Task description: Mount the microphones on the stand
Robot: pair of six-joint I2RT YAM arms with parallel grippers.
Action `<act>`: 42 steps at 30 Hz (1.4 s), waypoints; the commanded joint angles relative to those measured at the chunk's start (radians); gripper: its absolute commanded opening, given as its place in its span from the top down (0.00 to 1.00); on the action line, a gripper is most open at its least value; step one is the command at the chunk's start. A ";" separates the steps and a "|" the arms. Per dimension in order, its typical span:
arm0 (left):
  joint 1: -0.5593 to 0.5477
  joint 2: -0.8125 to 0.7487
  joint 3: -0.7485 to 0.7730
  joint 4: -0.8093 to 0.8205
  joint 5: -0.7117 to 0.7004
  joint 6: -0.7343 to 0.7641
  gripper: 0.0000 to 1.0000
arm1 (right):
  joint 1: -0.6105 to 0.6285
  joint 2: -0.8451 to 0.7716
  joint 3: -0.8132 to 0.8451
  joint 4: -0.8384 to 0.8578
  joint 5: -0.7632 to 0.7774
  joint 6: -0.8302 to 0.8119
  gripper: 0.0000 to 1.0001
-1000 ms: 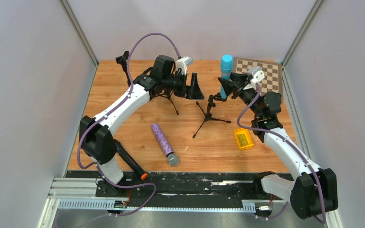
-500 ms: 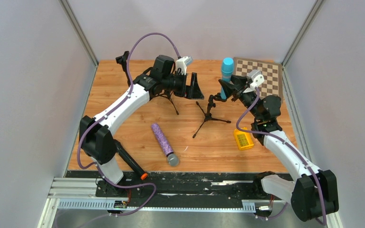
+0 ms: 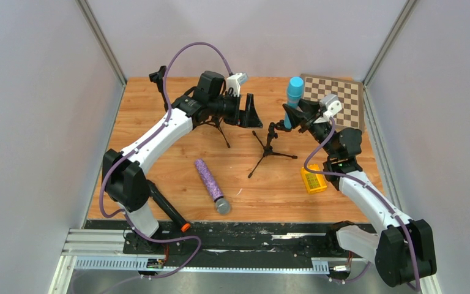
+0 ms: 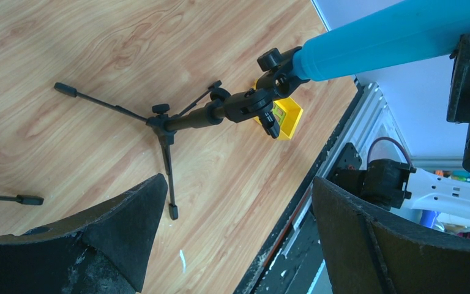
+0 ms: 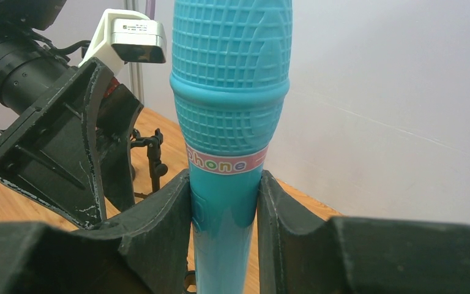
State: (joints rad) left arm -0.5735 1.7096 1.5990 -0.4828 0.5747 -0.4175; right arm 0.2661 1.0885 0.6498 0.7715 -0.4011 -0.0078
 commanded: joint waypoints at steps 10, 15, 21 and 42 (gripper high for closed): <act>0.005 -0.008 0.024 0.031 0.045 0.010 0.07 | 0.002 0.017 -0.073 -0.003 0.015 0.049 1.00; 0.005 0.013 0.043 0.057 0.075 -0.014 0.13 | 0.002 0.021 -0.079 -0.002 0.013 0.046 1.00; -0.005 0.067 0.074 0.056 0.097 -0.063 0.15 | 0.001 0.018 -0.091 0.003 0.023 0.036 1.00; -0.071 0.194 0.198 -0.002 0.062 -0.111 0.33 | 0.001 0.022 -0.097 0.008 0.022 0.052 1.00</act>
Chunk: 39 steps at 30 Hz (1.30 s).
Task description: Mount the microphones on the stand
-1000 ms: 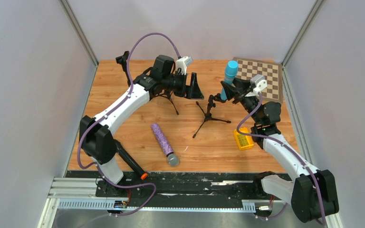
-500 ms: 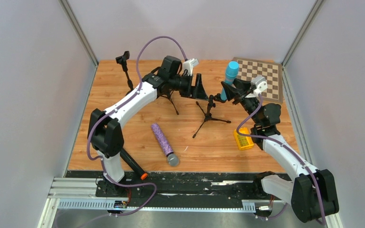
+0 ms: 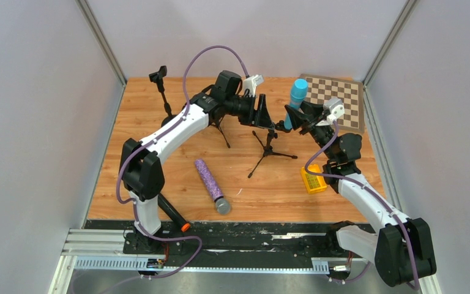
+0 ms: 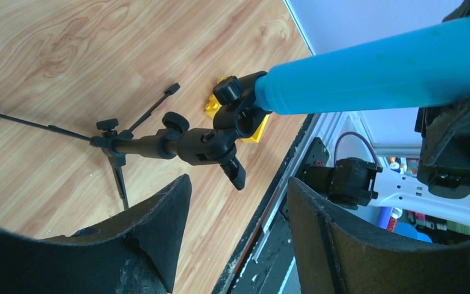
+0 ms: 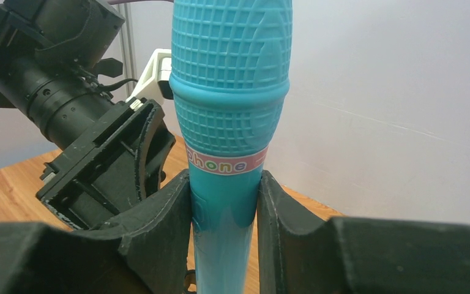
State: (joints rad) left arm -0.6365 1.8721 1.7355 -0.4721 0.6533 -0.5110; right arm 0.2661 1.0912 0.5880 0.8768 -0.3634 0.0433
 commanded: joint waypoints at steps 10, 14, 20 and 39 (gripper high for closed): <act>-0.031 0.142 0.211 -0.056 -0.052 -0.025 0.35 | 0.002 0.012 -0.026 -0.109 -0.016 0.005 1.00; -0.038 0.170 0.245 -0.089 -0.066 -0.014 0.36 | 0.002 0.010 -0.020 -0.118 -0.017 0.008 1.00; -0.040 0.174 0.186 -0.057 -0.043 -0.012 0.39 | 0.002 -0.006 -0.039 -0.107 -0.010 0.016 1.00; -0.014 0.170 0.093 -0.081 -0.095 0.017 0.61 | 0.002 -0.038 -0.104 -0.089 0.038 0.012 1.00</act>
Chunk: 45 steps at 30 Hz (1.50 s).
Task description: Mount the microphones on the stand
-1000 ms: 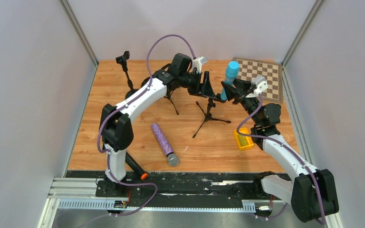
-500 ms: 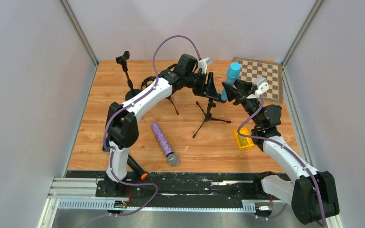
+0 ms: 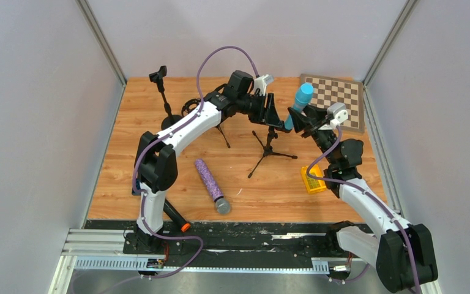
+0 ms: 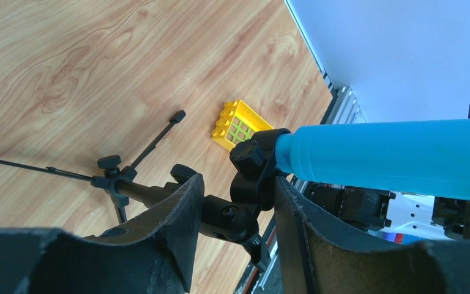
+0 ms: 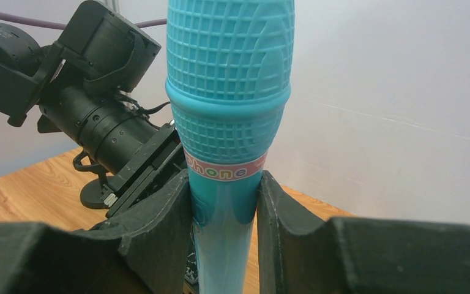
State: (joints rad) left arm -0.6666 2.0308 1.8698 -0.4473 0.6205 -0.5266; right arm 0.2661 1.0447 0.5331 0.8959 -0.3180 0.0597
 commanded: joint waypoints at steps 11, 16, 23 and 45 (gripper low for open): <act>0.033 0.012 -0.057 -0.098 -0.045 0.026 0.70 | 0.001 0.010 -0.121 -0.051 0.005 -0.029 1.00; 0.035 0.012 -0.056 -0.100 -0.047 0.029 0.70 | 0.001 0.035 -0.130 -0.025 0.021 0.008 1.00; 0.035 0.012 -0.055 -0.100 -0.048 0.032 0.70 | 0.004 0.074 -0.048 -0.146 0.016 0.042 1.00; 0.034 0.008 -0.055 -0.105 -0.054 0.036 0.71 | 0.030 0.098 -0.145 -0.059 0.043 0.053 1.00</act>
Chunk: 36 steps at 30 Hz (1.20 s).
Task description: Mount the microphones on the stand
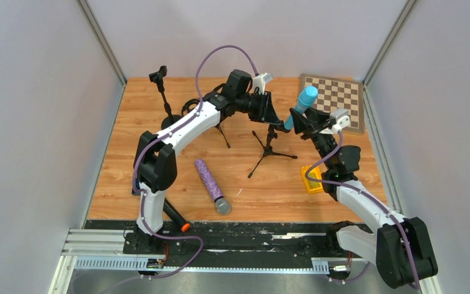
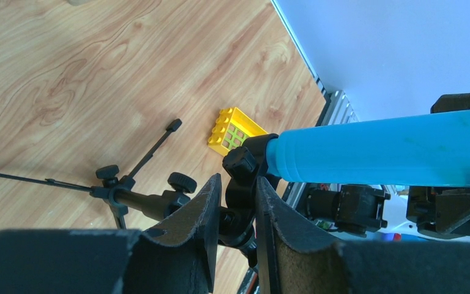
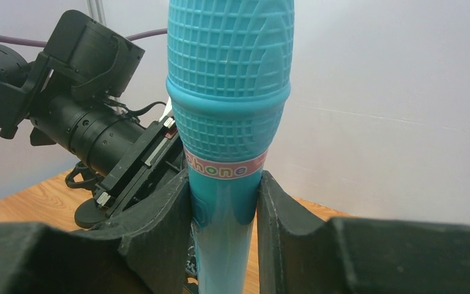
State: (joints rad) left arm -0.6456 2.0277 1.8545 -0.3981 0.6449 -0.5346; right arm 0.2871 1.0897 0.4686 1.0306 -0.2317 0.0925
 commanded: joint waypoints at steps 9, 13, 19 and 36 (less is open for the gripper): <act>0.014 0.008 -0.038 -0.154 -0.080 0.043 0.71 | 0.013 0.110 -0.051 -0.213 -0.042 0.023 1.00; 0.014 0.006 -0.039 -0.153 -0.081 0.042 0.71 | 0.019 0.121 -0.044 -0.219 -0.047 0.014 1.00; 0.014 -0.002 -0.039 -0.152 -0.080 0.042 0.70 | 0.021 0.103 -0.026 -0.236 -0.048 0.010 1.00; 0.014 -0.003 -0.042 -0.149 -0.079 0.043 0.69 | 0.022 0.056 -0.046 -0.201 -0.062 0.026 1.00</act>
State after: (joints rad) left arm -0.6456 2.0251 1.8519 -0.3954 0.6434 -0.5335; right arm 0.2935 1.1023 0.4892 1.0111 -0.2214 0.1108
